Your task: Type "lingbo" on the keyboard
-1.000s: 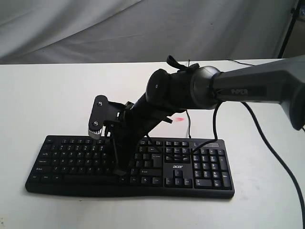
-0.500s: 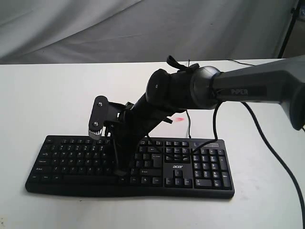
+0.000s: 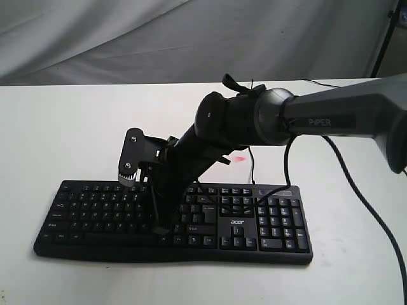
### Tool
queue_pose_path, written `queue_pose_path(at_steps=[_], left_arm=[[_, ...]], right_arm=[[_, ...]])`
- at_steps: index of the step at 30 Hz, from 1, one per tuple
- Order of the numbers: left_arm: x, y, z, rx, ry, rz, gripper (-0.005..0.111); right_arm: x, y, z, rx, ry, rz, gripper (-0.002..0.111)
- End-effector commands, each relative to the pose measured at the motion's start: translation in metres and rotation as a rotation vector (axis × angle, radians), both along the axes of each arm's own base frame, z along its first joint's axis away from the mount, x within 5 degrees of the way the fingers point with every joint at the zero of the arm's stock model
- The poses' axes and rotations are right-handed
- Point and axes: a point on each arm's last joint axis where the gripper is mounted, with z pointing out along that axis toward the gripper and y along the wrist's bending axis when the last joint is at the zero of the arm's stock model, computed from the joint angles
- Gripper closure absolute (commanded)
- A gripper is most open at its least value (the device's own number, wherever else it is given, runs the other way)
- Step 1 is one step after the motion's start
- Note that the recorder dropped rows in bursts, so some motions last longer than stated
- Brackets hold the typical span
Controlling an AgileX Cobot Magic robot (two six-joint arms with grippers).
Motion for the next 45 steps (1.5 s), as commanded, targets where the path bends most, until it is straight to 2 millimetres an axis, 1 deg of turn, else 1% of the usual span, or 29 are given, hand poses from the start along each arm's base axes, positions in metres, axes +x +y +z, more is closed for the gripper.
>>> queue_pose_path(at_steps=[1,5,14,17,24,36,45], left_arm=[[0.000,0.000,-0.002,-0.004,0.004,-0.004,0.106],[0.000,0.000,-0.002,-0.004,0.004,-0.004,0.106],[0.000,0.000,-0.002,-0.004,0.004,-0.004,0.106],[0.000,0.000,-0.002,-0.004,0.004,-0.004,0.106],[0.000,0.000,-0.002,-0.004,0.004,-0.004,0.106],[0.000,0.000,-0.002,-0.004,0.004,-0.004,0.106],[0.000,0.000,-0.002,-0.004,0.004,-0.004,0.106]], right_arm=[[0.001,-0.001,0.000,-0.002,-0.003,0.010,0.108],[0.003,-0.003,-0.009,-0.012,0.008,0.005,0.108],[0.003,-0.004,-0.007,-0.016,0.006,0.010,0.108],[0.003,-0.004,-0.005,-0.014,0.000,0.010,0.108],[0.002,-0.003,0.011,0.008,-0.022,0.004,0.108],[0.002,-0.002,0.012,0.022,-0.012,-0.005,0.108],[-0.004,0.007,0.012,0.033,0.003,0.017,0.108]])
